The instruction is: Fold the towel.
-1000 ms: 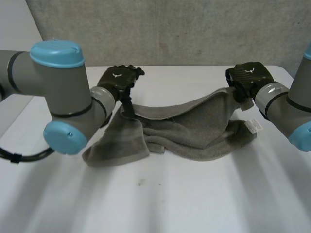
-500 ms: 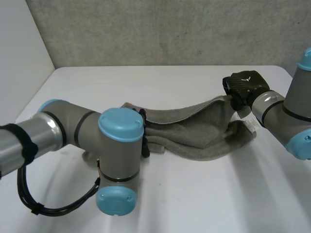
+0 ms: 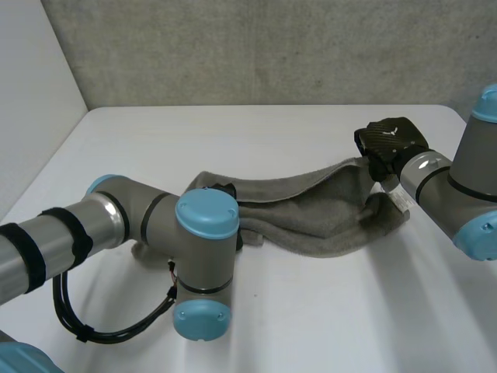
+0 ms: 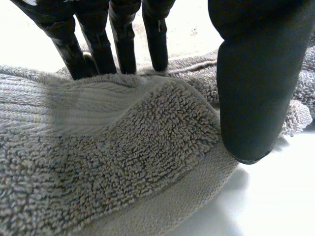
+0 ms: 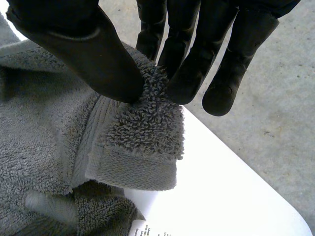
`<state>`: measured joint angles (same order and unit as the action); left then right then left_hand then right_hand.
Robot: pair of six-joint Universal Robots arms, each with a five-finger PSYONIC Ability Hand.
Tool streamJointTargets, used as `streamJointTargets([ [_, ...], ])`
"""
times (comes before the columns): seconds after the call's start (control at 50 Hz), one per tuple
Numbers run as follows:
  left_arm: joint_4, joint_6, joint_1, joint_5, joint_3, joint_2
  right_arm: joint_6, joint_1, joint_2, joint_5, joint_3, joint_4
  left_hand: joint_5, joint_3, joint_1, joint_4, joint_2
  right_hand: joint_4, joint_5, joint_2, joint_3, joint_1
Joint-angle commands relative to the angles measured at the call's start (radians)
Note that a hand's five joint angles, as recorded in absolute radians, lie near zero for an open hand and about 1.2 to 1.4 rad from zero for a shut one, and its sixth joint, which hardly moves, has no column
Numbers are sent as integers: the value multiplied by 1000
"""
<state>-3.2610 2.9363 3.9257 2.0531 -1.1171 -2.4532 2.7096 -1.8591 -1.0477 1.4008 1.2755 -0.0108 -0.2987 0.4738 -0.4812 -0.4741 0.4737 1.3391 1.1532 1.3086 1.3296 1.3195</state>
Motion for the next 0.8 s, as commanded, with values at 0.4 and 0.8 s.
streamJointTargets([
  [0.4, -3, 46, 158, 36, -156, 200, -10, 6, -9, 4, -16, -2, -692, 691, -684, -691, 691, 57, 68, 88, 67, 77],
  [0.8, 10, 153, 224, -116, -280, 303, -30, 5, 0, 4, -18, -2, -507, 506, -499, -506, 506, 57, 68, 88, 67, 77],
])
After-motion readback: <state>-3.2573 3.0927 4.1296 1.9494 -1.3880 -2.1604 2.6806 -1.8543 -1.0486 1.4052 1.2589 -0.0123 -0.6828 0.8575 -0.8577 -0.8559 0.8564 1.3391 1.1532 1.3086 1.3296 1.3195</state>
